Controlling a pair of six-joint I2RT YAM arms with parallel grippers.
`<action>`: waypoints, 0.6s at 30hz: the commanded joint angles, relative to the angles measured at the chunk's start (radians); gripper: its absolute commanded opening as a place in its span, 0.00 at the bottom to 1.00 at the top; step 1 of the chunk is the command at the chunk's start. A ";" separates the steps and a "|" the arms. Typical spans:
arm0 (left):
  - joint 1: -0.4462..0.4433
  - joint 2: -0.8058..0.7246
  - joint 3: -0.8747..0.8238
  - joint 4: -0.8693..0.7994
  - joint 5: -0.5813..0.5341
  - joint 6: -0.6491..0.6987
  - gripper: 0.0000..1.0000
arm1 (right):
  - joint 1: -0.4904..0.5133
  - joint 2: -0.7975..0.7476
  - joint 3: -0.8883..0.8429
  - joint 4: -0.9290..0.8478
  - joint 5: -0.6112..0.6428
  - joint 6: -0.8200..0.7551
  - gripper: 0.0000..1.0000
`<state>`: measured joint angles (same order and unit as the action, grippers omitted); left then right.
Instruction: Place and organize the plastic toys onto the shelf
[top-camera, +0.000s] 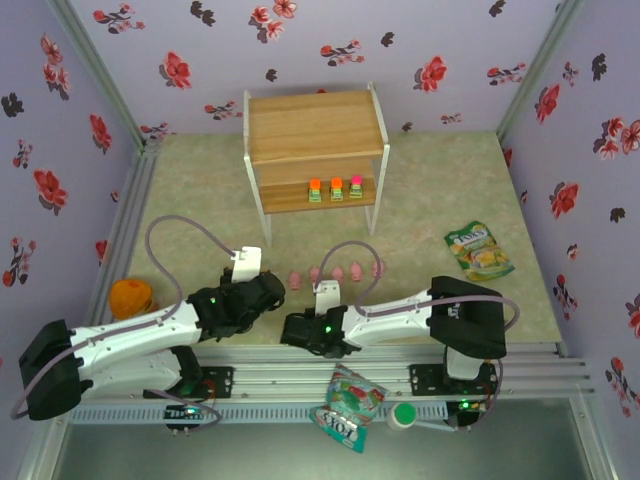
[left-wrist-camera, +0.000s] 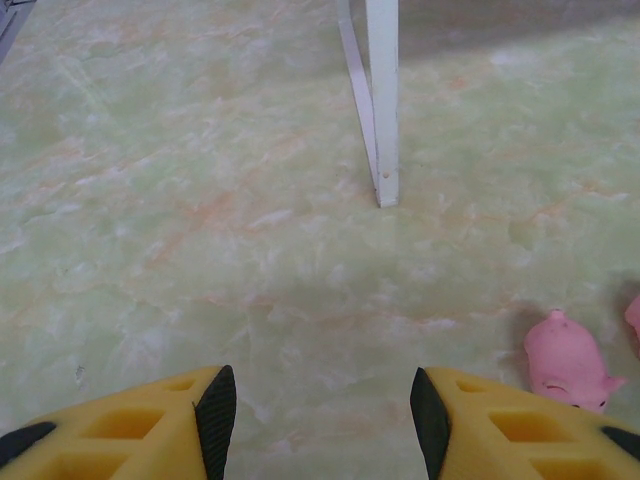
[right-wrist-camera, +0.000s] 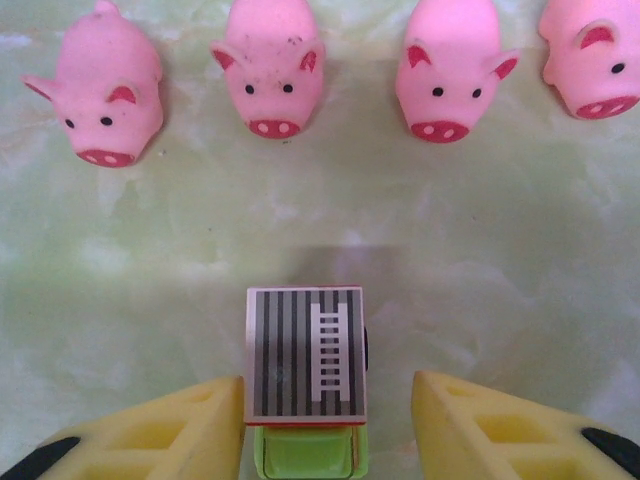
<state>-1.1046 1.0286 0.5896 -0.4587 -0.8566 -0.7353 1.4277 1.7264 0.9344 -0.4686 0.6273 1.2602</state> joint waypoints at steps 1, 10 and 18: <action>-0.008 0.007 -0.011 -0.020 -0.030 -0.032 0.54 | 0.002 0.021 0.017 0.002 0.003 0.031 0.46; -0.008 0.008 -0.011 -0.020 -0.029 -0.030 0.54 | -0.008 0.047 0.021 0.016 -0.027 0.025 0.44; -0.007 0.008 -0.011 -0.023 -0.029 -0.031 0.55 | -0.007 0.049 0.027 0.020 -0.034 0.019 0.44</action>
<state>-1.1046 1.0309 0.5877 -0.4587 -0.8566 -0.7357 1.4250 1.7638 0.9390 -0.4435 0.5903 1.2610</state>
